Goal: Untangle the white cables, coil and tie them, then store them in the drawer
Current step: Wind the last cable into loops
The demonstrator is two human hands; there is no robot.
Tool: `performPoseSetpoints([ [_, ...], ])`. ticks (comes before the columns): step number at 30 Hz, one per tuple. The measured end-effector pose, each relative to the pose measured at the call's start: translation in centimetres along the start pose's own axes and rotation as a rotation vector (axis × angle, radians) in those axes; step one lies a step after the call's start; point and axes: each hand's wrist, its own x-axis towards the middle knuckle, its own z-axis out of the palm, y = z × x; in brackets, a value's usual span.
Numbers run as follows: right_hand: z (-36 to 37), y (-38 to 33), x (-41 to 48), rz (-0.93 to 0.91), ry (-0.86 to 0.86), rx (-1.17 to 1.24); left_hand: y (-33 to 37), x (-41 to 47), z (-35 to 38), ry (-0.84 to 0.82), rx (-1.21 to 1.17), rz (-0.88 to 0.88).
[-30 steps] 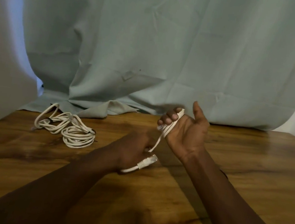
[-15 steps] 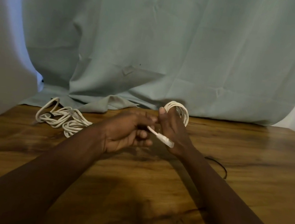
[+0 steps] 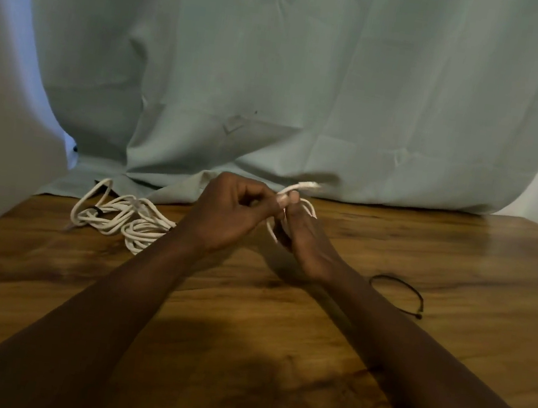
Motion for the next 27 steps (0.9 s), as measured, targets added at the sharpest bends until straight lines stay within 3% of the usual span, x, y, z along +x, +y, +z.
performPoseSetpoints([
  [6,2.0,-1.4,-0.3,0.119,-0.193,0.145,-1.3,0.6,-0.8,0.355,-0.227,-0.204],
  [9,2.6,-1.9,-0.2,0.15,-0.259,0.261,-2.5,0.6,-0.7,0.445,-0.189,-0.252],
  [14,1.7,-1.0,-0.6,0.407,-0.243,0.639,-3.7,0.2,1.0,0.397,0.027,-0.308],
  [18,0.0,-0.6,0.0,0.483,-0.251,0.879,-3.8,-0.3,2.3,0.078,-0.086,-0.244],
  [21,-1.2,-0.5,0.4,0.427,-0.295,1.083,-3.2,-0.4,3.1,-0.024,-0.088,-0.178],
  [24,-1.3,-0.4,0.5,0.43,-0.219,1.152,-2.9,-0.4,4.3,0.044,-0.006,-0.116],
  [27,-0.3,-1.0,0.7,0.472,-0.017,1.099,-2.7,-0.4,5.6,0.207,0.207,-0.042],
])
